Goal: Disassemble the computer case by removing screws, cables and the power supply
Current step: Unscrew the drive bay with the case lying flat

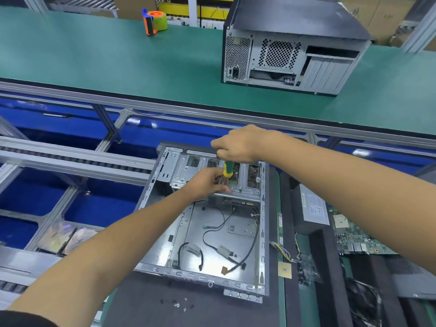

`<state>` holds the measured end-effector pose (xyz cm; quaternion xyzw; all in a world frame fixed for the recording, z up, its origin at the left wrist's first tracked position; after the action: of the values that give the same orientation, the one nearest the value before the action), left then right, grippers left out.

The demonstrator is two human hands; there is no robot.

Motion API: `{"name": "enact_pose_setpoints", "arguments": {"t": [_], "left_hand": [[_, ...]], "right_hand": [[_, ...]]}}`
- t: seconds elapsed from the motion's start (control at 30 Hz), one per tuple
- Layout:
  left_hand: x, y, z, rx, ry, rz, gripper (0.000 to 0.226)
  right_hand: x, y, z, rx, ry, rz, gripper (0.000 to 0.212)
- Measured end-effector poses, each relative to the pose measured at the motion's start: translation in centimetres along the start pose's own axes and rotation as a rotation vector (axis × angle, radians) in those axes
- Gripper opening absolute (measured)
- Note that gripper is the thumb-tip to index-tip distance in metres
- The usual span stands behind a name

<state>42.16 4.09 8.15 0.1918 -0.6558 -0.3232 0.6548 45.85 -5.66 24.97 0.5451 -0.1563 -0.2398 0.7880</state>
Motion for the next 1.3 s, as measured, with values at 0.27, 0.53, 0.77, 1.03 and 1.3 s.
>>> {"name": "enact_pose_setpoints", "arguments": {"t": [0.27,0.53,0.77,1.03,1.3], "left_hand": [[0.1,0.4,0.1,-0.023,0.002,0.017,0.034],[0.2,0.2,0.0,-0.095,-0.03,0.119,0.026],[0.0,0.8,-0.5,-0.062,-0.048,0.145,0.029],[-0.1,0.5,-0.6,-0.019,-0.081,-0.006,0.02],[0.1,0.4,-0.5,-0.019,-0.153,-0.179,0.008]], "right_hand": [[0.0,-0.2,0.5,-0.171,0.066,-0.41,0.04],[1.0,0.1,1.0,-0.033,-0.059,-0.05,0.023],[1.1,0.1,0.4,0.024,-0.003,-0.138,0.007],[1.1,-0.4,0.4,-0.05,0.044,-0.386,0.016],[1.2,0.2,0.1,0.019,0.023,0.075,0.009]]}}
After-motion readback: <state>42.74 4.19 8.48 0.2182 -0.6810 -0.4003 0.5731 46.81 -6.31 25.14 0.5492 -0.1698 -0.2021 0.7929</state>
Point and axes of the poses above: each hand's wrist, its own z-axis away from the middle knuckle, its own y-axis out of the back of the hand, x = y × z, the point moved 5 cm from there along -z, towards the middle knuckle, and after that the axes turned 5 degrees about -z, right-handed, at the moved point
